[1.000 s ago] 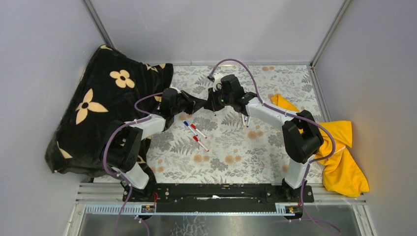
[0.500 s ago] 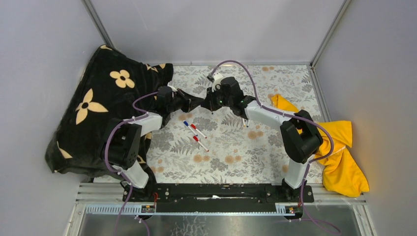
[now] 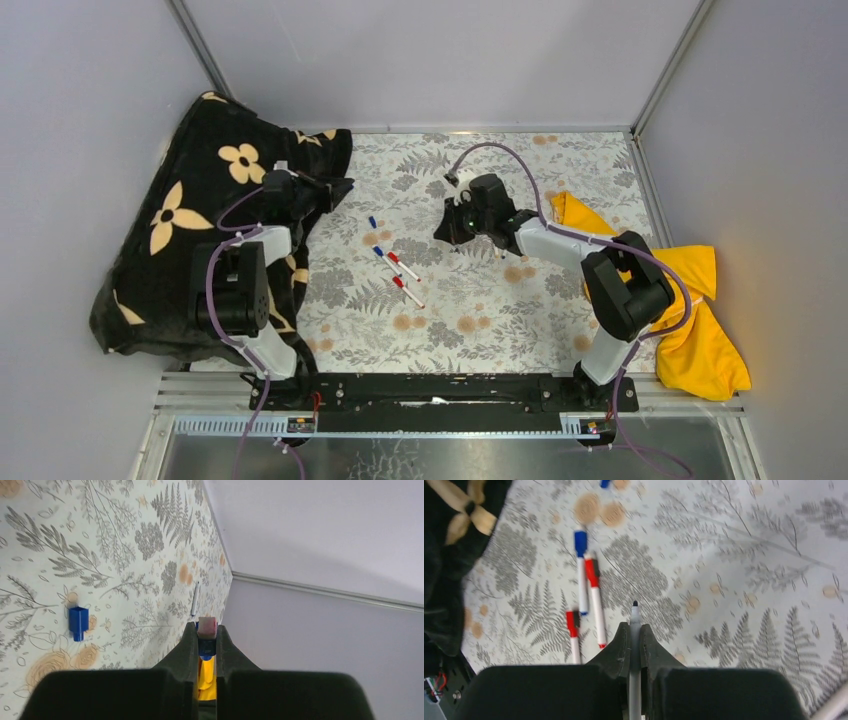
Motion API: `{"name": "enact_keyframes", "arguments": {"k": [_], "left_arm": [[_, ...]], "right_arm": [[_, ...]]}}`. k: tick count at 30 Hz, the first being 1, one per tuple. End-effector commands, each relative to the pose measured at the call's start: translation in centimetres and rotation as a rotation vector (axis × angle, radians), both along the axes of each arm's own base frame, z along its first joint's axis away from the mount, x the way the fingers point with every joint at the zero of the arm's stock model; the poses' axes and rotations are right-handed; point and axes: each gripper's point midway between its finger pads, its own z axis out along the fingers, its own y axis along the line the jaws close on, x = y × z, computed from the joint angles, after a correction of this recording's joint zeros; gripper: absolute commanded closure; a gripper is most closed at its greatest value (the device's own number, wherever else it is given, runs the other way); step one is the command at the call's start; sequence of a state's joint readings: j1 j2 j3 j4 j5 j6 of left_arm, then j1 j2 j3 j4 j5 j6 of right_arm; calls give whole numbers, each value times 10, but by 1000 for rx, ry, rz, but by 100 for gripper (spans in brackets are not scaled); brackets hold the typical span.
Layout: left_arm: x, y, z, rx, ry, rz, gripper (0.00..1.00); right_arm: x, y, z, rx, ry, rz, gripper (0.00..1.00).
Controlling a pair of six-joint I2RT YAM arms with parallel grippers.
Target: Open the pen caps
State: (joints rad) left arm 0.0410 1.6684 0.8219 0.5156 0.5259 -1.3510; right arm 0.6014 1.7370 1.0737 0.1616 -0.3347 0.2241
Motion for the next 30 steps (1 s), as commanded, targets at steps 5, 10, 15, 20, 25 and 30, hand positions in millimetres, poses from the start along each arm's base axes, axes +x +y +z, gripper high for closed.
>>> {"name": "enact_keyframes", "arguments": {"k": [5, 10, 15, 20, 25, 30], "left_arm": [[15, 12, 6, 56, -66, 51, 100], [8, 4, -6, 179, -4, 7, 100], [-4, 1, -45, 320, 148, -21, 97], [-13, 5, -86, 402, 279, -6, 90], [-23, 7, -122, 454, 376, 0, 82], [-28, 14, -139, 476, 420, 29, 69]], "right_arm": [[-4, -8, 8, -20, 6, 6, 100], [16, -12, 24, -50, -47, -40, 100], [51, -28, 31, -80, -73, -117, 100], [80, -40, 28, -143, -86, -157, 100], [120, -62, 17, -211, -107, -229, 100], [164, -84, 8, -246, -112, -284, 100]]}}
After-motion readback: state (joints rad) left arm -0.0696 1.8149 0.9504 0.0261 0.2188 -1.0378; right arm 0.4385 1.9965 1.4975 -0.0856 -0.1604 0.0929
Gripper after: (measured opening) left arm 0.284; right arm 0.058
